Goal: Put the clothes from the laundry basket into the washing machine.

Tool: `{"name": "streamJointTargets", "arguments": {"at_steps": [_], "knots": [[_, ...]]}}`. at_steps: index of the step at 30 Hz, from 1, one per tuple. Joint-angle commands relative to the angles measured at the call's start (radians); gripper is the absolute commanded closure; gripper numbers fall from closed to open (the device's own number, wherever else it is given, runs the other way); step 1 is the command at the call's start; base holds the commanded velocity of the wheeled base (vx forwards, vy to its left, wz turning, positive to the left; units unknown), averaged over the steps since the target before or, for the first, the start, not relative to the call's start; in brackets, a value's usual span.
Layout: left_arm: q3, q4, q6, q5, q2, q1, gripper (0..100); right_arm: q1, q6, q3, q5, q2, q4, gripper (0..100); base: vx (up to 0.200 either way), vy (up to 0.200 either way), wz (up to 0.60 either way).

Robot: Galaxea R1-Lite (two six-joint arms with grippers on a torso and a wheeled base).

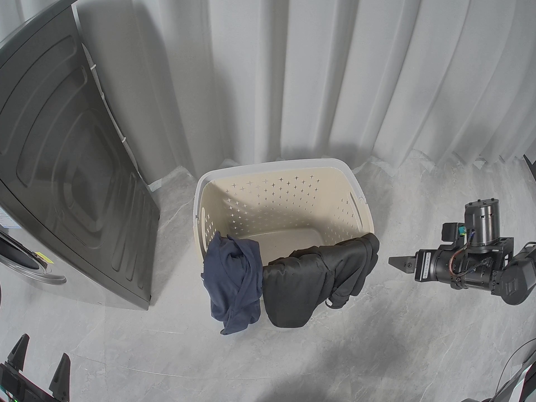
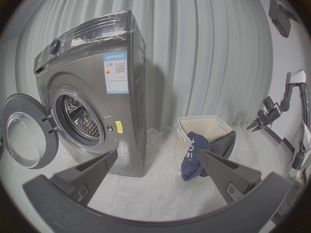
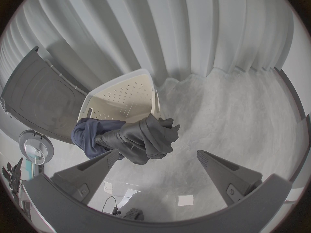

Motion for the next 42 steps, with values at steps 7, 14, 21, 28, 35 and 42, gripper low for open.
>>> {"name": "streamJointTargets", "arguments": {"at_steps": [7,14,21,28,35,42], "knots": [[0.015,0.0,0.0,0.0,-0.013,0.0,0,0.041,0.008,-0.06,0.0,0.166,-0.001,0,0.0,0.0,0.0],[0.015,0.0,0.0,0.0,-0.013,0.0,0,0.066,0.006,-0.079,-0.002,0.261,-0.077,0,0.0,0.0,0.0],[0.015,0.0,0.0,0.002,-0.013,0.0,0,0.089,-0.001,-0.129,-0.026,0.316,-0.076,0,0.0,0.0,0.0],[0.015,0.0,0.0,0.0,-0.013,0.0,0,0.09,0.002,-0.158,-0.025,0.407,-0.12,0,0.0,0.0,0.0],[0.015,0.002,-0.002,0.0,-0.013,0.0,0,0.078,-0.001,-0.23,-0.025,0.486,-0.159,0,0.0,0.0,0.0],[0.015,0.002,-0.002,0.0,-0.013,0.0,0,0.089,0.002,-0.269,-0.014,0.522,-0.221,100,0.0,0.0,0.0]]}}
